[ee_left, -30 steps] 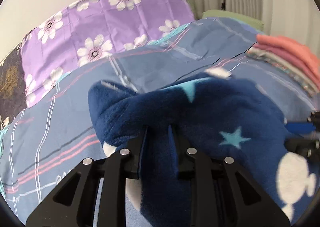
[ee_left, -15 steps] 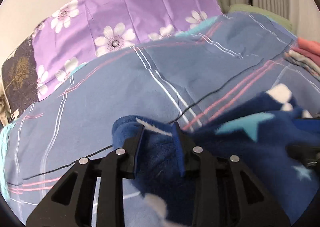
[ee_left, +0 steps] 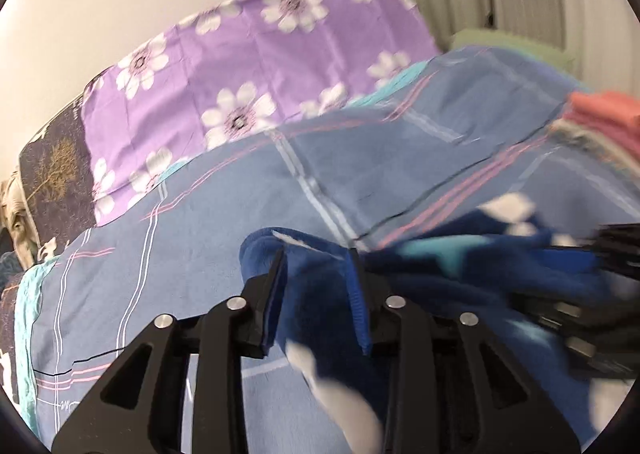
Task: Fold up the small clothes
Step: 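Tuck the bundle edges inward with both grippers and open them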
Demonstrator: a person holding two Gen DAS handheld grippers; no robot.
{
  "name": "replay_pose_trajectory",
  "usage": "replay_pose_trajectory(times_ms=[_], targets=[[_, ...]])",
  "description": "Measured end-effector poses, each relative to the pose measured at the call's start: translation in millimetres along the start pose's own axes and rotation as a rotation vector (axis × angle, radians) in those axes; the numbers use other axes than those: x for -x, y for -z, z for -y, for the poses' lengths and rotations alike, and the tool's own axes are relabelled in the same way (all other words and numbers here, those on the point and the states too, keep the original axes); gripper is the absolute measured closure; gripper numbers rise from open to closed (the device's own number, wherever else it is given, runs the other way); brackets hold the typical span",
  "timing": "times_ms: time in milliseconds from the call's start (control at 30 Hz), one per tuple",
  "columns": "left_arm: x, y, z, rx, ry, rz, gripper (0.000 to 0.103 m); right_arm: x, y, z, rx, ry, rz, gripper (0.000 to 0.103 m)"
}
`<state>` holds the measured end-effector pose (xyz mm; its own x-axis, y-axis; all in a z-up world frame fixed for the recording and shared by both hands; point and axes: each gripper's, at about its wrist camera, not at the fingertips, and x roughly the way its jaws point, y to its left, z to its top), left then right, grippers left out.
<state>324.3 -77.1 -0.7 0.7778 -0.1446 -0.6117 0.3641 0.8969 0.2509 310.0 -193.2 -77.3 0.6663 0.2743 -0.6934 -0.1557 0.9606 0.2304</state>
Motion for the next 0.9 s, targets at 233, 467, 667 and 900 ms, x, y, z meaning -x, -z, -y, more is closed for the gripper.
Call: replay_pose_trajectory(times_ms=[233,467,667,900], targets=[[63,43,44,-0.193,0.073,0.028,0.045,96,34,7,-0.114,-0.167,0.169,0.055],[43,62,68,-0.144,0.045,-0.004,0.055,88,110,4,-0.015,-0.043,0.107,0.047],[57,54,83,-0.172,-0.057,0.011,0.054,89,114,46,-0.282,-0.214,0.045,0.028],[137,90,36,0.039,0.091,0.115,0.039,156,159,49,-0.254,-0.226,0.124,0.03]])
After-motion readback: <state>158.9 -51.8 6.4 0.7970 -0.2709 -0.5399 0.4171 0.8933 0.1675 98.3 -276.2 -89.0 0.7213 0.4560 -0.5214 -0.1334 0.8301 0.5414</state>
